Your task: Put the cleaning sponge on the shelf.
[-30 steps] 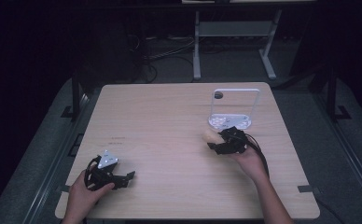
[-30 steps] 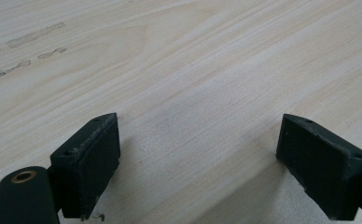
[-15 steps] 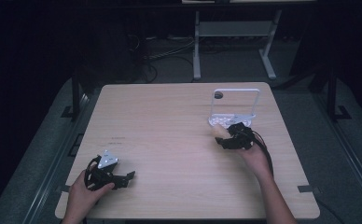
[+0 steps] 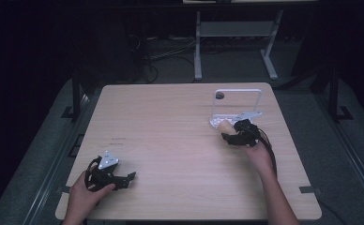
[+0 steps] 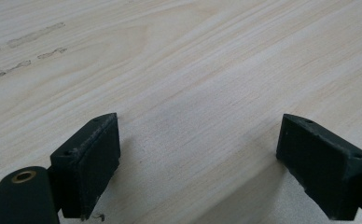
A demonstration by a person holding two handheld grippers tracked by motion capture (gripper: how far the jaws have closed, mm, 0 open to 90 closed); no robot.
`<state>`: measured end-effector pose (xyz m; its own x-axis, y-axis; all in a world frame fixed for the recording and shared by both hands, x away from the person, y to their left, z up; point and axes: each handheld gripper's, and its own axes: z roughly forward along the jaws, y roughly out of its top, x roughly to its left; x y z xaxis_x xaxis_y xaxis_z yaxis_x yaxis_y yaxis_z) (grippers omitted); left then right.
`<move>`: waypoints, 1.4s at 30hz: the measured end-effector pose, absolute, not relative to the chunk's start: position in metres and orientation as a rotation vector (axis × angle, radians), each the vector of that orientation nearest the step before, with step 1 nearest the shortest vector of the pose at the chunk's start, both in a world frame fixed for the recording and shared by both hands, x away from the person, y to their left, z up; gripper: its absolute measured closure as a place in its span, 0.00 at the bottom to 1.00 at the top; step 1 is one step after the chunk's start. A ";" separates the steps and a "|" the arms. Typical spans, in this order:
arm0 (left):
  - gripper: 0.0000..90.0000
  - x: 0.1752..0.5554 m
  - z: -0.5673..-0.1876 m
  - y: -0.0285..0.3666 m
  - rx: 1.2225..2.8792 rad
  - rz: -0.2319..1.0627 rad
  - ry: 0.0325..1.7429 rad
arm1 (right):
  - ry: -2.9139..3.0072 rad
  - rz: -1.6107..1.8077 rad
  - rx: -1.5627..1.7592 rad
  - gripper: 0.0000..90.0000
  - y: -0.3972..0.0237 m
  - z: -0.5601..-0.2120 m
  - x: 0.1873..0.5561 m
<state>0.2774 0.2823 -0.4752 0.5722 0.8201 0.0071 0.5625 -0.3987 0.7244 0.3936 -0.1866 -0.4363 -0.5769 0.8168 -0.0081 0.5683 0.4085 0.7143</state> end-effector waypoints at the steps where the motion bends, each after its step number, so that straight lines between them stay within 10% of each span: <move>1: 0.14 0.277 -0.475 0.282 2.115 0.480 1.099 | 2.304 0.962 1.197 0.45 -0.188 -0.437 0.397; 42: 0.14 0.277 -0.475 0.282 2.115 0.478 1.101 | 2.257 0.854 1.339 0.45 -0.190 -0.461 0.452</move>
